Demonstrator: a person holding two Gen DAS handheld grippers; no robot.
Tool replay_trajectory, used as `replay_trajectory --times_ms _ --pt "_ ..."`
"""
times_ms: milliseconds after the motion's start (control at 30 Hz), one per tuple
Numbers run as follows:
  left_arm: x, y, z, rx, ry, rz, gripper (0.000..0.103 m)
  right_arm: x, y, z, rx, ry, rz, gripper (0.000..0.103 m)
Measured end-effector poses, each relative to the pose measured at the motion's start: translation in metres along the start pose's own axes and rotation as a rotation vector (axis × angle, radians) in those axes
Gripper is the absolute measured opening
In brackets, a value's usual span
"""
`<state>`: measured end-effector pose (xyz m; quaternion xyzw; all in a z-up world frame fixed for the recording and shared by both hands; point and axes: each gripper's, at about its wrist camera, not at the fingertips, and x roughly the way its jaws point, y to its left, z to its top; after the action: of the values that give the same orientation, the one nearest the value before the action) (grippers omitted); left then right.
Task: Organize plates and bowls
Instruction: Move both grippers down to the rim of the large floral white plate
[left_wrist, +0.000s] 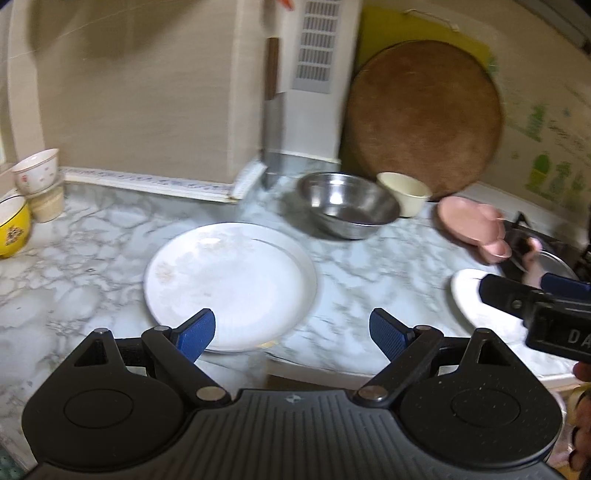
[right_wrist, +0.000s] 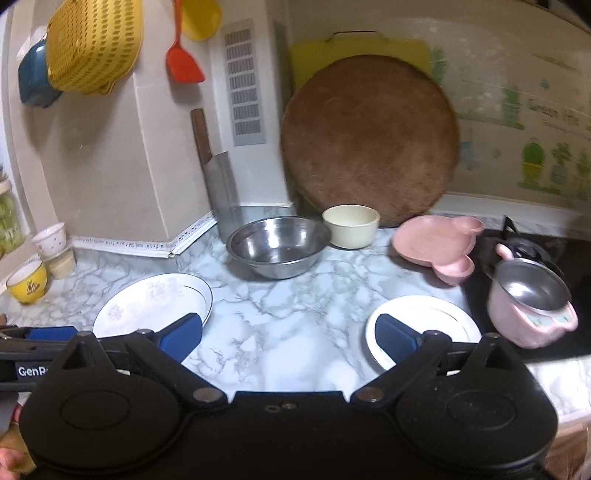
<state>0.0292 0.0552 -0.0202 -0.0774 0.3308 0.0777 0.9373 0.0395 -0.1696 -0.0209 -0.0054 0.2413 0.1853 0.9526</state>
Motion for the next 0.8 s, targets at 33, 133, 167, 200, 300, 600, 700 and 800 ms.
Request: replay_trajectory --times_ms 33,133,167,200,300,600,700,800 --pt "0.006 0.007 0.002 -0.014 0.007 0.013 0.091 0.008 0.001 0.002 -0.012 0.007 0.006 0.101" --pt "0.023 0.034 0.009 -0.059 0.019 0.058 0.091 0.033 0.004 0.006 -0.025 0.047 0.035 0.101" --pt "0.030 0.042 0.011 -0.071 0.027 0.077 0.091 0.042 0.006 0.007 -0.028 0.061 0.043 0.101" --pt "0.036 0.050 0.012 -0.082 0.033 0.089 0.091 0.051 0.007 0.008 -0.031 0.074 0.046 0.101" --pt "0.058 0.075 0.018 -0.122 0.069 0.137 0.091 0.083 0.013 0.011 -0.036 0.134 0.080 0.099" --pt "0.104 0.126 0.029 -0.229 0.165 0.205 0.091 0.160 0.044 0.016 -0.051 0.286 0.176 0.086" --pt "0.116 0.136 0.029 -0.273 0.205 0.198 0.089 0.180 0.052 0.016 -0.036 0.339 0.207 0.080" --pt "0.125 0.147 0.028 -0.336 0.239 0.166 0.086 0.194 0.055 0.016 -0.014 0.386 0.222 0.075"
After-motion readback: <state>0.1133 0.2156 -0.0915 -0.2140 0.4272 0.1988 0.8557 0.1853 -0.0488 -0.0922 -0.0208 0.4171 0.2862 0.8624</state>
